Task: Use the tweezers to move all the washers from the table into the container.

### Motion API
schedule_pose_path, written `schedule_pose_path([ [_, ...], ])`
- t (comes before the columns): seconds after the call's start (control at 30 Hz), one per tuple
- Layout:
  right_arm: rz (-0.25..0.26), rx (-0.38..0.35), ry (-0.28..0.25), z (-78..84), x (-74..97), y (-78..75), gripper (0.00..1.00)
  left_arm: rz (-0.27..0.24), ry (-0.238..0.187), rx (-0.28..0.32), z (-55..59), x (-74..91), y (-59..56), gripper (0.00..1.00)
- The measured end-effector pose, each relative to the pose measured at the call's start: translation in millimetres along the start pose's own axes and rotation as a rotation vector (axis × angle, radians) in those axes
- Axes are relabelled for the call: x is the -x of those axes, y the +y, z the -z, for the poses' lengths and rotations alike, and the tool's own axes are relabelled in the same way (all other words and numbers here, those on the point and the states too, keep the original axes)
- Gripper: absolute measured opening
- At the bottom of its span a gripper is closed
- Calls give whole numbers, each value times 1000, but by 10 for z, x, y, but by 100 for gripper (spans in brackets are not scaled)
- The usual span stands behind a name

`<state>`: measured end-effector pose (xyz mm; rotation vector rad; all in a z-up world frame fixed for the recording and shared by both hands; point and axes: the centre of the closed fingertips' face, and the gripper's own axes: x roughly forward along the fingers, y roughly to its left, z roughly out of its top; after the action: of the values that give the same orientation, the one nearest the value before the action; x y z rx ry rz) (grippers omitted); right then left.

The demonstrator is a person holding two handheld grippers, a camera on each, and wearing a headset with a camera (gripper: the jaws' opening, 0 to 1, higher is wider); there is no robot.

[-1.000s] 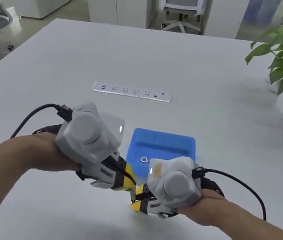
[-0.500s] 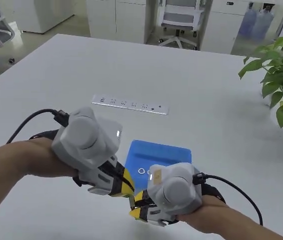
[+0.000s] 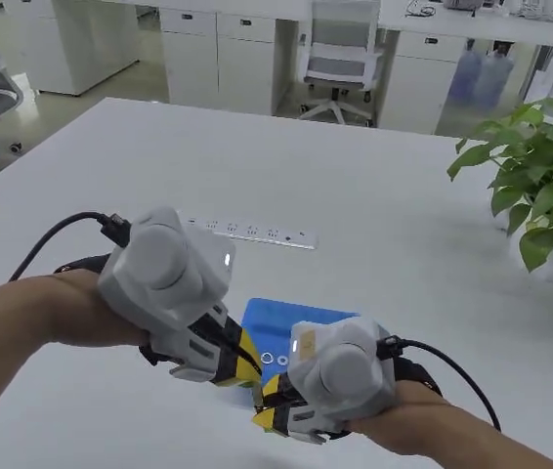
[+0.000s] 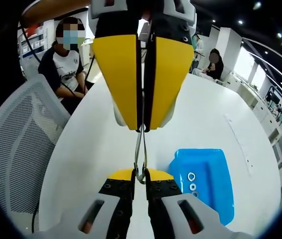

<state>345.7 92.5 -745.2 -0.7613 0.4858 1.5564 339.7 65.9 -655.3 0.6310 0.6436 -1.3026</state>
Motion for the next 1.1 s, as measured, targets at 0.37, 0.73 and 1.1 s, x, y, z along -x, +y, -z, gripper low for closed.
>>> schedule_pose_path([
  [0.37, 32, 0, -3, -42, 142, -185, 10, -8, -5, -34, -164, 56, 131, 5],
  [0.73, 55, -6, -6, -39, 204, -388, 10, -10, -8, -58, -253, 68, 291, 5],
  [1.1, 64, -15, -12, 4, 187, -592, 10, -11, -12, -63, -225, 12, 544, 5],
])
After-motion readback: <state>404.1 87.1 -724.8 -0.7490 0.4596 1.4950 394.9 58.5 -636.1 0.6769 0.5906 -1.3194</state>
